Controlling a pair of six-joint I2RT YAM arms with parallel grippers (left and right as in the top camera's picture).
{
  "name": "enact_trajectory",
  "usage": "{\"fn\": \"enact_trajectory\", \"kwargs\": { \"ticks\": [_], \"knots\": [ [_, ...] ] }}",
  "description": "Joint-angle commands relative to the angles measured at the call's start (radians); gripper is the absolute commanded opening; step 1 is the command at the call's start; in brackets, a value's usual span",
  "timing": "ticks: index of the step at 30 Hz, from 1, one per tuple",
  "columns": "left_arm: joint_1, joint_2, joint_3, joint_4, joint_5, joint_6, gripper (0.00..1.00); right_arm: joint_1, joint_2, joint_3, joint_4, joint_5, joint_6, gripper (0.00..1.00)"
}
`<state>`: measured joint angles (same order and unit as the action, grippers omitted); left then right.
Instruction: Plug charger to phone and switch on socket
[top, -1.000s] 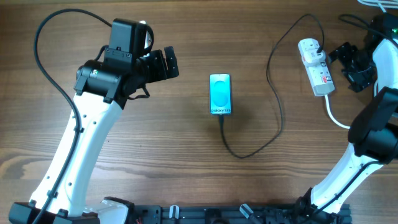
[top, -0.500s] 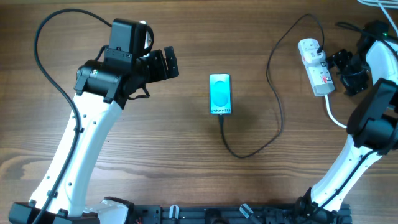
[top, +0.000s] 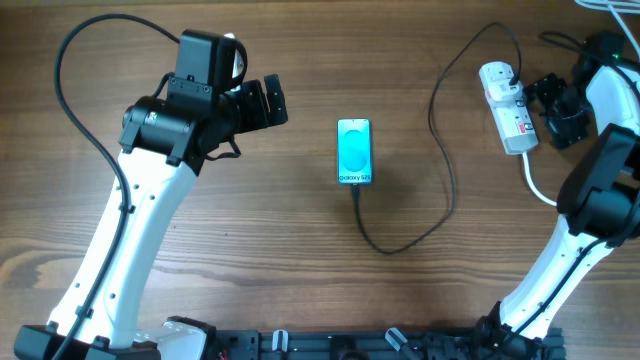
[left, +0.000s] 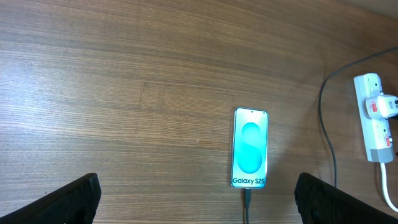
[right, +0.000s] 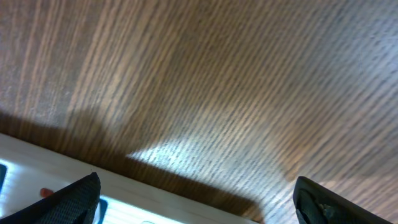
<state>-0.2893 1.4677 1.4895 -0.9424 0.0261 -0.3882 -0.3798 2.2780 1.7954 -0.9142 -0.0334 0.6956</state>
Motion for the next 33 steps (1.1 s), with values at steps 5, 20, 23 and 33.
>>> {"fn": "enact_trajectory", "kwargs": {
  "ticks": [5,20,23,33],
  "knots": [
    [0.001,-0.003,0.0,0.002,-0.013,-0.013,1.0,0.029,0.031,0.003,-0.003,-0.037,-0.041,0.99],
    [0.002,-0.002,0.0,0.002,-0.013,-0.013,1.0,0.049,0.032,-0.005,-0.055,-0.038,-0.042,1.0],
    [0.002,-0.002,0.0,0.002,-0.013,-0.013,1.0,0.053,0.032,-0.005,-0.056,-0.046,-0.043,1.0],
    [0.002,-0.002,0.0,0.002,-0.013,-0.013,1.0,0.085,0.032,-0.005,-0.076,-0.049,-0.066,0.99]
  ]
}}
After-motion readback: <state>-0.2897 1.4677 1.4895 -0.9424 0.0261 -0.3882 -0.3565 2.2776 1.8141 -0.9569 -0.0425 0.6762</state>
